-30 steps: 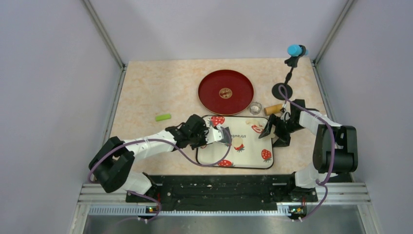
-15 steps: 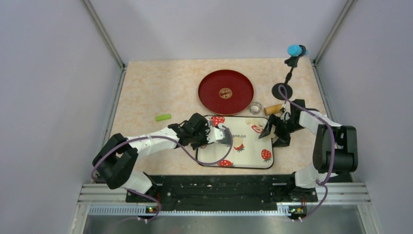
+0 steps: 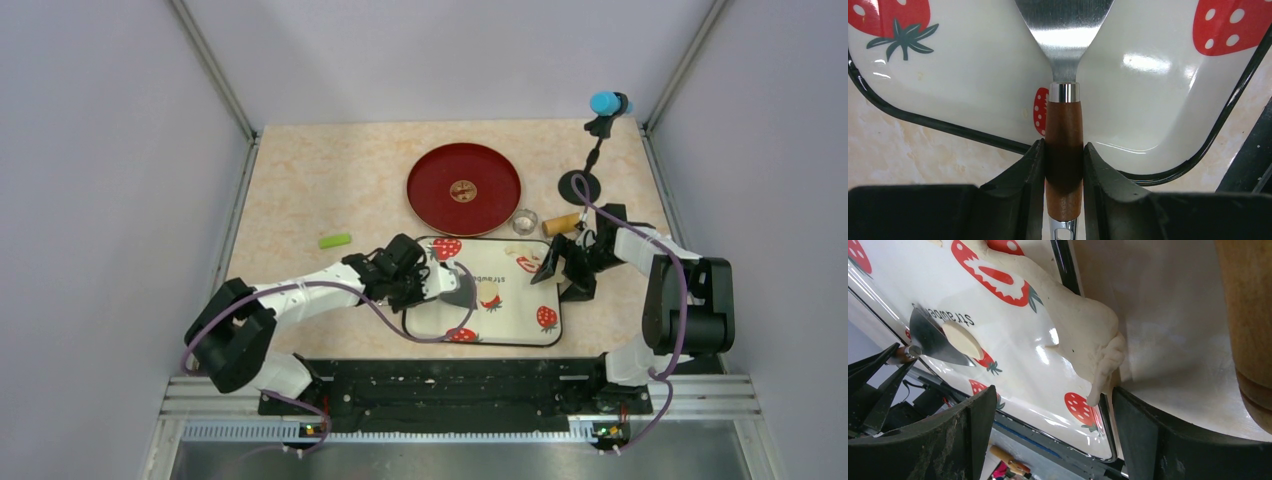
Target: Roll out the dumpling wrappers from the dough
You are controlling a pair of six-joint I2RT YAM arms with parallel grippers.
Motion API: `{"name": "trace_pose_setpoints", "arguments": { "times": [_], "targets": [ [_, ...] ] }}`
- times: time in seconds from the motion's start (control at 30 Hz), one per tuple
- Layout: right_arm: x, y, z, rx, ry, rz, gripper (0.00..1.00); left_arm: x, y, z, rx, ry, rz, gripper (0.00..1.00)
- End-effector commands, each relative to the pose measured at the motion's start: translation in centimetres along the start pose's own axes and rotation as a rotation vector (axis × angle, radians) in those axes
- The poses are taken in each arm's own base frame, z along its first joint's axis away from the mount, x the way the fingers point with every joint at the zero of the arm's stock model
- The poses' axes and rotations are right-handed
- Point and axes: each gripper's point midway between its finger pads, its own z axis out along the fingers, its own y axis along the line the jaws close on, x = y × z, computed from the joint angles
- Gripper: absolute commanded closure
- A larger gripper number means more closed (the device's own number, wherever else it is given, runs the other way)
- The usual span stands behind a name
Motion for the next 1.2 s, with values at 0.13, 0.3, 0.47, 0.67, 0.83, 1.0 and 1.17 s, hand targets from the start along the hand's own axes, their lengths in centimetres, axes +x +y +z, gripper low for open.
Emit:
{"name": "trace_pose_setpoints", "arguments": {
  "times": [0.13,0.3,0.47,0.67,0.83,1.0,1.17],
  "targets": [
    [-1.1,0.4,-0.1,-0.016,-0.024,-0.034,0.17,-1.5,1.5,0.4,-0.026,0.019,-0.024,1.0],
    [-1.1,0.5,-0.2,-0.017,-0.024,-0.034,0.17,-1.8,2.3,0.3,-0.058,0.025,-0.023,1.0],
    [-1.0,0.5,-0.1,-0.018,-0.021,-0.033,0.17,-1.6,2.5,0.2,-0.071,0.041,-0.016,1.0],
    [-1.1,0.6,-0.2,-0.021,-0.023,-0.034,0.17,-0.5,2.7,-0.2,-0.108,0.068,-0.019,1.0],
    [-1.1,0.6,-0.2,-0.024,-0.023,-0.035,0.17,-0.6,3.1,-0.1,-0.131,0.07,-0.05,1.0],
    [-1.1,0.7,-0.2,-0.026,-0.024,-0.036,0.17,-1.5,3.1,0.5,-0.104,0.057,-0.05,1.0],
    [-1.2,0.7,-0.3,-0.027,-0.025,-0.037,0.17,-1.7,2.9,0.9,-0.084,0.059,-0.041,1.0]
  ]
}}
